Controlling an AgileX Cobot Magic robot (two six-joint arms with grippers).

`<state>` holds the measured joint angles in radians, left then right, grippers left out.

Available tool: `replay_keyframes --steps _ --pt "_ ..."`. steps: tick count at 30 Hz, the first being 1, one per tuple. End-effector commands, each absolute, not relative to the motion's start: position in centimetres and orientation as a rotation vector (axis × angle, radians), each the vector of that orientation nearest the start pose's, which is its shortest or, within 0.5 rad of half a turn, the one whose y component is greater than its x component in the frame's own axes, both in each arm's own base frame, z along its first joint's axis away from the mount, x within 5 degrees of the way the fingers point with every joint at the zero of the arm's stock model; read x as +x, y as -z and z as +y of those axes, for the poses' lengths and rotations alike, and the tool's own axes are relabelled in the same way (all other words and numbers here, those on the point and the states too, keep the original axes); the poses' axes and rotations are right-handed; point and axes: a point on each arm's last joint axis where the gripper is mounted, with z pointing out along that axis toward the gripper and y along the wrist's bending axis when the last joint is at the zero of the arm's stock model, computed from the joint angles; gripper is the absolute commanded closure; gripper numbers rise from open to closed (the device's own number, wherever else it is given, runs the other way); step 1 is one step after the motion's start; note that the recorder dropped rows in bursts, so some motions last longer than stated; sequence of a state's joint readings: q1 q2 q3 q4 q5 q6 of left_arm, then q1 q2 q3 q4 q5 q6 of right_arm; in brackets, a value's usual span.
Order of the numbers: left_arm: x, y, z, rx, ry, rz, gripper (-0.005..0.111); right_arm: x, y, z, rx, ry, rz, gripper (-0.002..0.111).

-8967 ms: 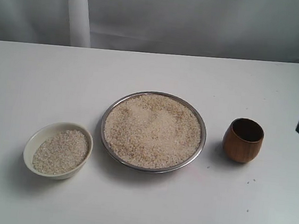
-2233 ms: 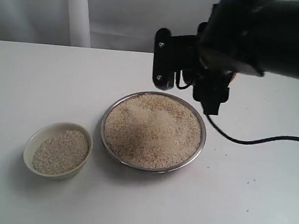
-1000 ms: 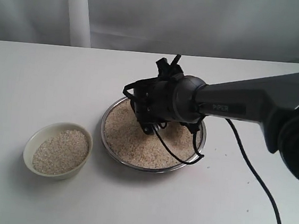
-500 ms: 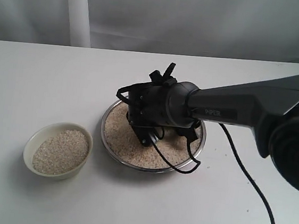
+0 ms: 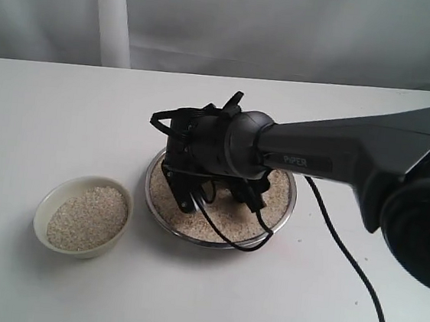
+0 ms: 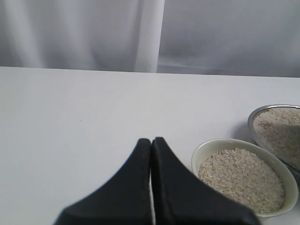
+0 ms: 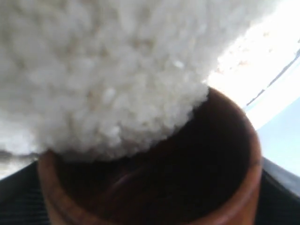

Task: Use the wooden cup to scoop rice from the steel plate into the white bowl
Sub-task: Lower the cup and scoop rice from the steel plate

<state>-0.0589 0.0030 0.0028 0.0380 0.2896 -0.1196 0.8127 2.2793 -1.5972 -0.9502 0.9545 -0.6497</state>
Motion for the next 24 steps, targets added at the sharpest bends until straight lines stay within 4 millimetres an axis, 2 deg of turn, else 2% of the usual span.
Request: replay_keyframes --steps 1,10,18,24 --pt "5.5 -18.7 -0.3 -0.032 0.104 1.770 0.107 35.1 -12.6 28.9 -2.436 1.094 1.529 0.108" --pt "5.5 -18.7 -0.3 -0.030 0.102 1.770 0.107 34.5 -12.3 29.0 -2.426 0.981 1.628 0.108" --pt "5.5 -18.7 -0.3 -0.032 0.104 1.770 0.107 33.8 -13.6 29.8 -2.329 0.760 1.718 0.108" --pt "5.5 -18.7 -0.3 -0.032 0.104 1.770 0.107 33.4 -13.5 30.6 -2.272 0.617 1.751 0.108"
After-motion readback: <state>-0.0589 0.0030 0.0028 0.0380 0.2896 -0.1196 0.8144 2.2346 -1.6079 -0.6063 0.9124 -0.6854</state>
